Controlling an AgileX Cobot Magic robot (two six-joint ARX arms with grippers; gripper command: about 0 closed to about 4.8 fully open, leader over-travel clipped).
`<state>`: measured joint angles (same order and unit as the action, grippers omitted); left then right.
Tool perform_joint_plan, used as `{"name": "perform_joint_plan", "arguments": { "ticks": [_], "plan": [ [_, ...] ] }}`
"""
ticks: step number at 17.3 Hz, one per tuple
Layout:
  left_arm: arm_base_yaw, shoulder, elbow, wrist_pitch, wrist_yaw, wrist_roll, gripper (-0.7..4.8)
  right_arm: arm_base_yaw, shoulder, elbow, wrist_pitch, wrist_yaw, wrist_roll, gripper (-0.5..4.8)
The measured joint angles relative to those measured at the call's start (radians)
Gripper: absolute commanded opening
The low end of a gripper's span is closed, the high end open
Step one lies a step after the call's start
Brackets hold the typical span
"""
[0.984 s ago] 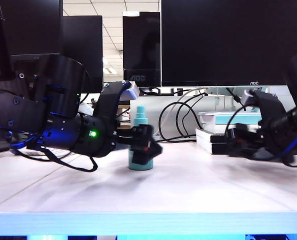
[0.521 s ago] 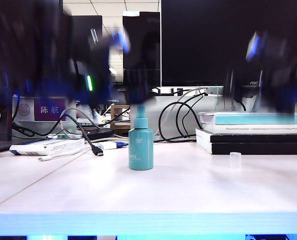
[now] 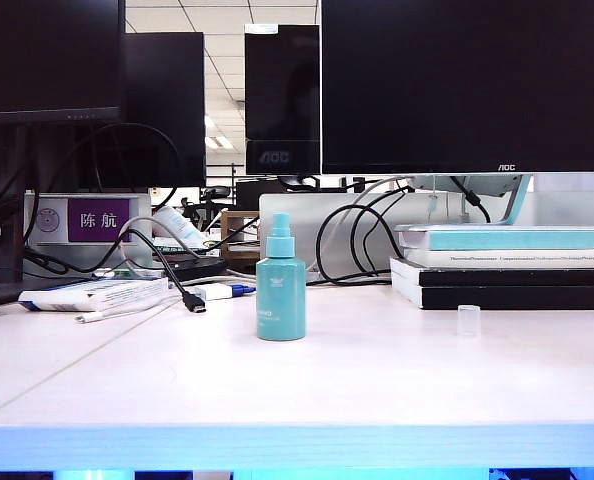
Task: Pick up the sprayer with the left hand and remove the lid with the right hand then place it on the table.
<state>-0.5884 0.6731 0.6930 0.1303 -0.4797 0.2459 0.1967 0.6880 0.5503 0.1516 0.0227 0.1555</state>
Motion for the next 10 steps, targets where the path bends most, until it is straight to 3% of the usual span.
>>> {"name": "perform_joint_plan", "arguments": {
  "ticks": [1, 4, 6, 7, 8, 10],
  "plan": [
    [0.002, -0.172, -0.002, -0.227, -0.022, -0.045, 1.66, 0.001, -0.107, -0.033, -0.058, -0.025, 0.004, 0.88],
    [0.001, -0.488, -0.135, -0.457, -0.023, -0.122, 1.43, 0.003, -0.344, -0.137, -0.045, -0.044, 0.067, 0.61],
    [0.0, -0.675, -0.264, -0.461, -0.11, -0.199, 1.43, 0.003, -0.514, -0.283, -0.05, -0.013, 0.097, 0.62],
    [0.003, -0.663, -0.307, -0.446, -0.138, -0.218, 1.43, 0.0, -0.578, -0.351, -0.053, 0.01, 0.129, 0.62],
    [0.003, -0.646, -0.352, -0.444, -0.121, -0.221, 1.41, 0.003, -0.62, -0.41, -0.047, 0.039, 0.163, 0.62],
    [0.002, -0.631, -0.448, -0.332, 0.013, -0.237, 0.38, 0.011, -0.684, -0.514, -0.044, 0.048, 0.201, 0.62]
  ]
}}
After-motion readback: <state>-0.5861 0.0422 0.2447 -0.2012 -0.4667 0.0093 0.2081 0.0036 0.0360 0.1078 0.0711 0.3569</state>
